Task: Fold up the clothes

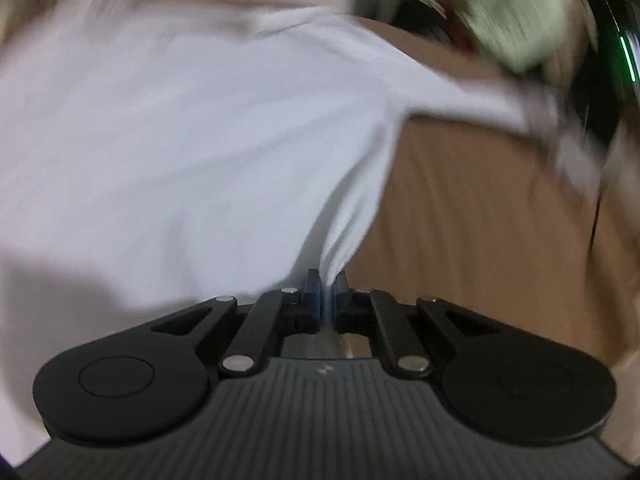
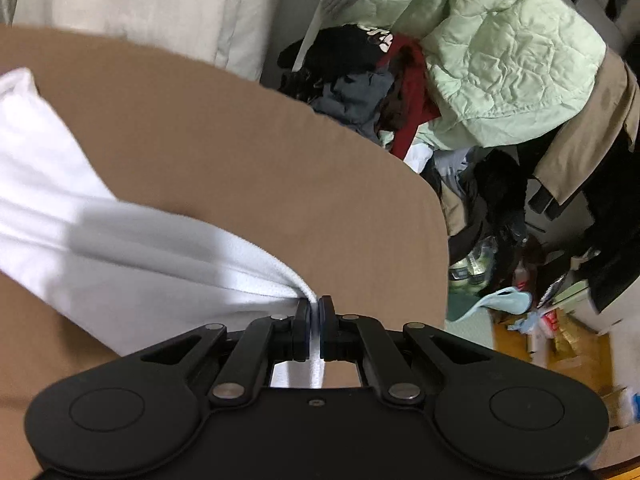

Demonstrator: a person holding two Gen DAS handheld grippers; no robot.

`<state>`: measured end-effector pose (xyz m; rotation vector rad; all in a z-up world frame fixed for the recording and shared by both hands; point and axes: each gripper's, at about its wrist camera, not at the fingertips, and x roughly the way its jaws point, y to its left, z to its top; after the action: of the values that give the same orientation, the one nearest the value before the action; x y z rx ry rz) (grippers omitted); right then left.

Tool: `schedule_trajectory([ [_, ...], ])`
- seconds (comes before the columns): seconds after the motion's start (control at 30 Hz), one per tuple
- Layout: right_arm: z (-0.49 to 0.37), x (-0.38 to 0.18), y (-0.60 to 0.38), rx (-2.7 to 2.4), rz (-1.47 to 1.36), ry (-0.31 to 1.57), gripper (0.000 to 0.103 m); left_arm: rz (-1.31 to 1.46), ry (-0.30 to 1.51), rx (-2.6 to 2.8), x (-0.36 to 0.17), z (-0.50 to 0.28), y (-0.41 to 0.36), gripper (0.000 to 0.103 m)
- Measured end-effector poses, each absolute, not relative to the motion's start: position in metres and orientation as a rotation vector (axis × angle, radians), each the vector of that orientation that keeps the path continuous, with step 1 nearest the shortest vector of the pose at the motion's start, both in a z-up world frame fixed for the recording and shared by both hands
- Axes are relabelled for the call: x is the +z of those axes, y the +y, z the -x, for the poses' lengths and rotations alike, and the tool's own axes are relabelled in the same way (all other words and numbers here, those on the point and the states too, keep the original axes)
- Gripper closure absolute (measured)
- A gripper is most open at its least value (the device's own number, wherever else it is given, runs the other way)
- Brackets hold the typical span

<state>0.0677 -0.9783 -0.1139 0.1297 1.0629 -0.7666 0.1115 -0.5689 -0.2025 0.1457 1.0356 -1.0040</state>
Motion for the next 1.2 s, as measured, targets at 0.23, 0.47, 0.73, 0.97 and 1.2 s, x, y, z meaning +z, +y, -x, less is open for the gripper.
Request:
schedule_trajectory([
  [0.23, -0.034, -0.131, -0.982, -0.826, -0.171, 0.974, 0.087, -0.143, 1.126, -1.118, -0.206, -0.081, -0.568, 0.099],
  [0.47, 0.007, -0.125, -0.907, -0.719, -0.293, 0.705, 0.044, -0.255, 1.008, -1.103, -0.204, -0.065, -0.572, 0.096],
  [0.73, 0.000, -0.166, -0.881, -0.698, -0.298, 0.724, 0.061, -0.185, 1.060, -1.092, -0.208, -0.081, -0.570, 0.096],
  [0.97, 0.037, -0.136, -0.866, -0.662, -0.254, 0.664, 0.095, -0.079, 1.114, -1.080, -0.212, -0.101, -0.558, 0.096],
  [1.2, 0.126, -0.105, -0.854, -0.459, -0.161, 0.801, 0.095, -0.069, 1.128, -1.081, -0.215, -0.105, -0.562, 0.096],
])
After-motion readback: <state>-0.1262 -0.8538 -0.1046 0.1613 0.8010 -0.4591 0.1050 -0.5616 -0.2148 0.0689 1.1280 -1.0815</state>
